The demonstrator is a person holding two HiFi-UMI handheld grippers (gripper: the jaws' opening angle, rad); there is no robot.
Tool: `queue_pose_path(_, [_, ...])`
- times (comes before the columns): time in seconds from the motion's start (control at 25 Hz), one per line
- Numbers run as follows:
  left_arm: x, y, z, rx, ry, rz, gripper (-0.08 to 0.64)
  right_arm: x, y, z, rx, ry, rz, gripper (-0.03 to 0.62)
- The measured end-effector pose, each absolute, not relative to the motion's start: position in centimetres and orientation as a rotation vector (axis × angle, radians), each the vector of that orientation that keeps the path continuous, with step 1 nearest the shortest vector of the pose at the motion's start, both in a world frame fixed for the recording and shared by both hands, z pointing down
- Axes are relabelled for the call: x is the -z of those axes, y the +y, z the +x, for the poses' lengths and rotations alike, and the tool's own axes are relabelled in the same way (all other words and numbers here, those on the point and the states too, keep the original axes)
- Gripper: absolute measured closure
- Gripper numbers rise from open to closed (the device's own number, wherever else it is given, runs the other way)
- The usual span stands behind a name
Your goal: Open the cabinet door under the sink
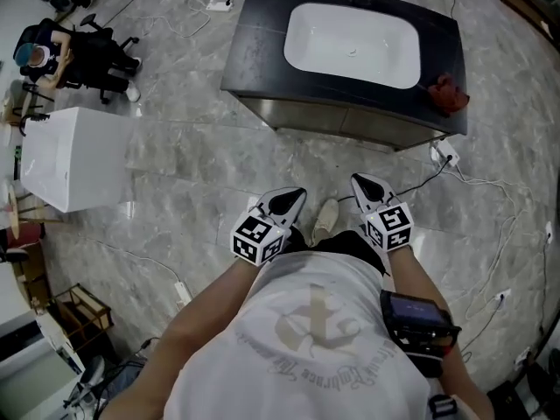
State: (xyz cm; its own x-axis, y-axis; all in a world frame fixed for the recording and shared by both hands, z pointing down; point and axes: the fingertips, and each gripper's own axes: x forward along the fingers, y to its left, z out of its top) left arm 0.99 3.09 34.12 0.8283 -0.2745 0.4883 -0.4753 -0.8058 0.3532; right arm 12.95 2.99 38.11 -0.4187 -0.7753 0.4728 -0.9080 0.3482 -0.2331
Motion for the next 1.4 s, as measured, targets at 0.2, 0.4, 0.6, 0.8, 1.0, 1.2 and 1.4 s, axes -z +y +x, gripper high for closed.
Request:
queue_pose_path(0.2, [-36.7,3.8,1.7,-0.571,-0.561,2.49,0.551,-39.8,1.3,14.7,-0.581,-2.26,1.452,0.578])
queue_pose_path(0.4, [-40.2,2.8,0.6,-0.569,-0.594,2.444,0.551,-43.1,-1.0,15.1,-0.548,-2.212,1.401,0.578])
queue_pose_path(0.6, [-44.3,1.9,-0.9,-0.587,-0.633,2.416,0.551,-47.1,-2.0,14.2,-0.567,-2.159,1.356,0.578])
queue_pose_path(0.8, [-47.5,0.6,-1.2,-0.599,-0.637,2.421,0.551,-50.4,-2.6,11.9,-0.585,-2.165,1.281,0.578])
queue_pose_path(1.0, [-50.1,-1.1,-0.4,-0.575,-0.645,2.408,0.551,-52.9,-3.6,11.1,-0.61,-2.168,1.253,0.578])
queue_pose_path(1.2, [-52.5,-2.0,-0.6,-0.552,-0.653,2.392,0.551,-54.6,-4.9,10.7,-0.612,-2.169,1.266,0.578])
queue_pose_path(1.4, [-55.4,-2.5,-0.9,-0.543,-0.678,2.374,0.551,-56.3,-5.6,11.1,-0.565,-2.134,1.281,0.578])
